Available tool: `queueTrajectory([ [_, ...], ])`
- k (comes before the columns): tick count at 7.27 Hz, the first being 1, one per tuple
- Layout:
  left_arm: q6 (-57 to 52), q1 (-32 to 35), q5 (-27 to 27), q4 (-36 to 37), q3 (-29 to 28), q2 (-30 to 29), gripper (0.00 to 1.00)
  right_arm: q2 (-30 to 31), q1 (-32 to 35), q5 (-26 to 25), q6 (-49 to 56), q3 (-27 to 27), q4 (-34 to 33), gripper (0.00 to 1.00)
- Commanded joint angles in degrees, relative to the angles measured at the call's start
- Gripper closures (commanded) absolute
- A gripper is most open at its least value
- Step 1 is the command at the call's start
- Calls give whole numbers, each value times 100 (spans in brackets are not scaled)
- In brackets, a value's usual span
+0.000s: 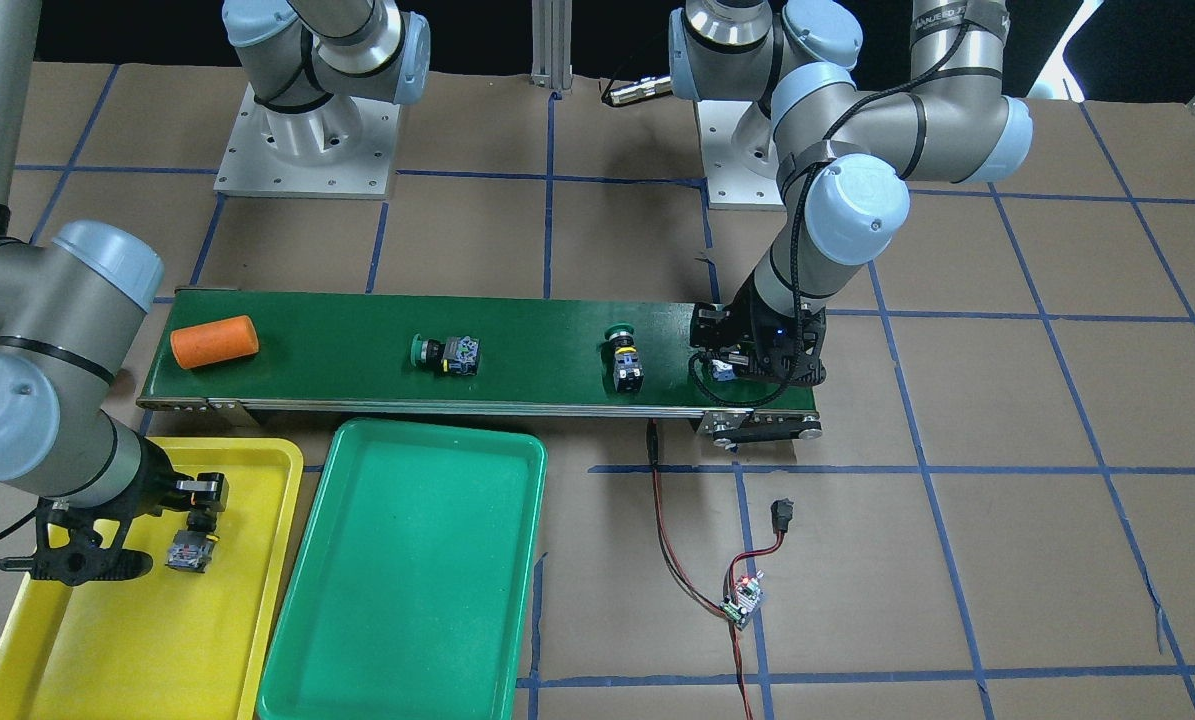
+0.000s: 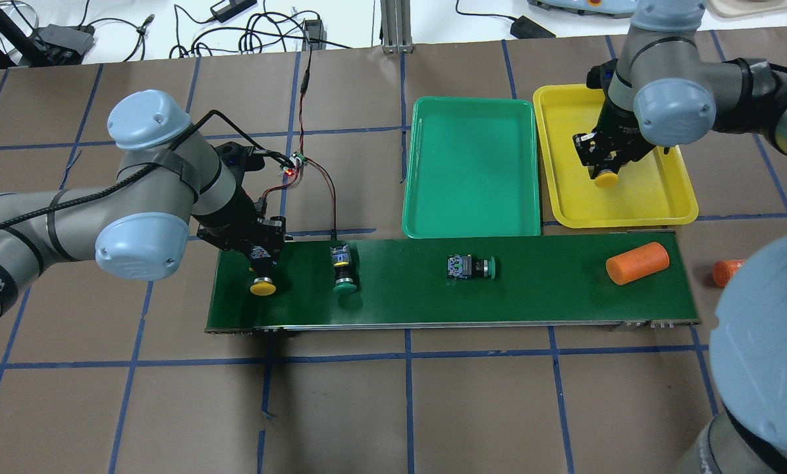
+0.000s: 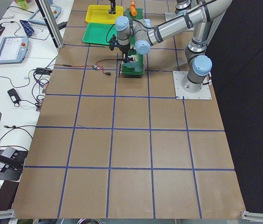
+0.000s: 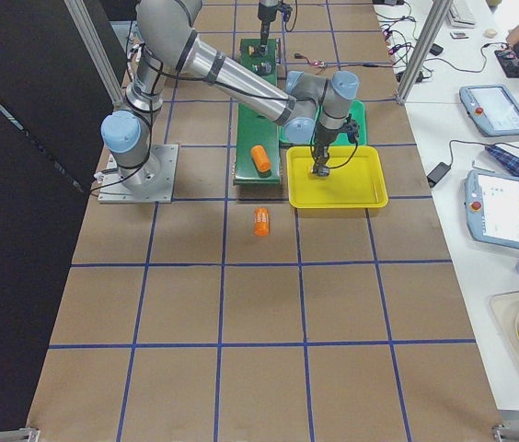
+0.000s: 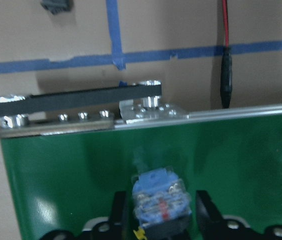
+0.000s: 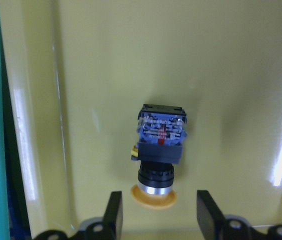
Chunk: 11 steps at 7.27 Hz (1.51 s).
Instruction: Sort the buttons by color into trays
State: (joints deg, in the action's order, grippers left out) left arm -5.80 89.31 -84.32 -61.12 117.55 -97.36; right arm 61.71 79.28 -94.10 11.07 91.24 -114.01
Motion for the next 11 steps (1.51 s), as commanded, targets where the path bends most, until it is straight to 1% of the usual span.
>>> queueTrajectory([
  [1,-148,-36,-40,224,-317,76,0,156,9,32,131,43,72,0],
  [2,-158,-45,-49,-359,-938,138,0,427,61,154,680,269,72,0],
  [3,-193,-27,-49,-1575,-1771,173,0,925,122,155,1321,698,55,0],
  [4,-184,25,-49,-2431,-2414,295,0,1444,314,146,1910,1155,-33,0],
  [5,-193,-18,-267,-3144,-2821,505,0,1797,499,146,2882,1481,-42,0],
  [6,-167,-45,-608,-3813,-3060,751,0,1905,588,163,3910,1624,-42,0],
  [7,-45,7,-585,-3932,-3106,753,0,1915,763,146,4381,1642,-42,0],
  [8,43,17,-402,-3690,-3141,640,0,1906,1000,120,5099,1643,-42,0],
  [9,-78,-35,-348,-3505,-3046,648,0,1915,1098,146,5811,1695,-42,0],
  [10,-61,-27,-383,-3486,-3027,657,0,1941,1159,172,6262,1852,-51,0],
  [11,-70,-36,-418,-3494,-2983,787,0,1976,1212,146,6676,2106,-390,0],
])
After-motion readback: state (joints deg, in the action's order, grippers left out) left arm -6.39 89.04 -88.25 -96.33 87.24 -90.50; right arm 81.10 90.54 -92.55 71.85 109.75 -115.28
